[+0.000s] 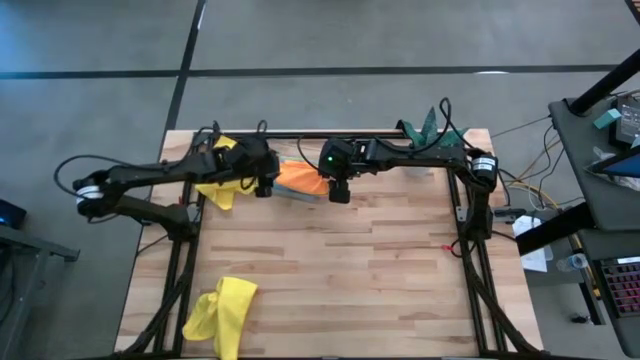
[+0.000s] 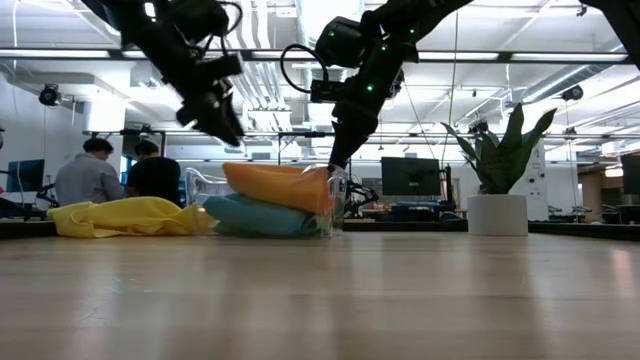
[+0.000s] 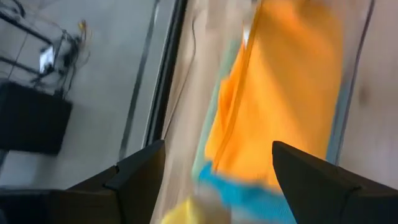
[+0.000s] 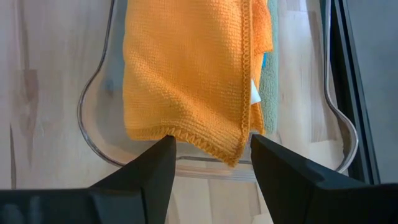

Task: Fold microfiber towels
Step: Put the orange folded towel into the transparent bin, then adjust the transparent bin

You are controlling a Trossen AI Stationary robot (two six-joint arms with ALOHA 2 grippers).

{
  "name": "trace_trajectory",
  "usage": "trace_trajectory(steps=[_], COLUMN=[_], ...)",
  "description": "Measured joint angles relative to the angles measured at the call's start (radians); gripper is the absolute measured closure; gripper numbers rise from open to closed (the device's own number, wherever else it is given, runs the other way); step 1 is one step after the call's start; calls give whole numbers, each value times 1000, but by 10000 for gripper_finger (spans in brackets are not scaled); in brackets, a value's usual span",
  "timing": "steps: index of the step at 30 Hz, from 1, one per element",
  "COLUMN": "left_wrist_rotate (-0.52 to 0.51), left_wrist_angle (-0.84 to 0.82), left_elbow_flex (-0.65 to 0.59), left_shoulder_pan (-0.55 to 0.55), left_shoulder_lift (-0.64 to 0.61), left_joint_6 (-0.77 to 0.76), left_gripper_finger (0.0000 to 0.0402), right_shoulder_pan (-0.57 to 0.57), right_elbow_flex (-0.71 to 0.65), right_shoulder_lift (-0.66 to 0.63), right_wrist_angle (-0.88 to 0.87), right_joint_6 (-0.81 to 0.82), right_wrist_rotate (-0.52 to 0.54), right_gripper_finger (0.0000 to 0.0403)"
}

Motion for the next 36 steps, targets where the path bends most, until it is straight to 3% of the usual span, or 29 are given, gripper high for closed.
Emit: trace_trajectory(steps=[5, 11, 17, 20, 29, 36], left_wrist_rotate=[49, 63, -61, -73, -83, -81], left_wrist_angle=[201, 283, 304, 308, 306, 318], left_elbow_flex=[-41, -43, -39, -37, -47, -45], left_shoulder_pan=[-1, 0, 1, 5, 6, 6], left_shoulder_lift=[31, 180, 337, 370, 296, 141], left_joint_6=[-54, -65, -84, -89, -82, -98], left_gripper_finger=[125, 125, 125, 125, 125, 125], right_shoulder_pan=[0, 0, 0, 0, 0, 12], right_elbow_flex=[0, 0, 0, -1, -2, -4], right_shoulder_lift=[0, 0, -3, -11, -95, -185], right_wrist_angle=[2, 3, -2, -10, -36, -24], right_joint_6=[5, 13, 30, 30, 74, 123], right_wrist_rotate=[0, 6, 11, 10, 2, -123], right_gripper_finger=[202, 202, 202, 202, 202, 202])
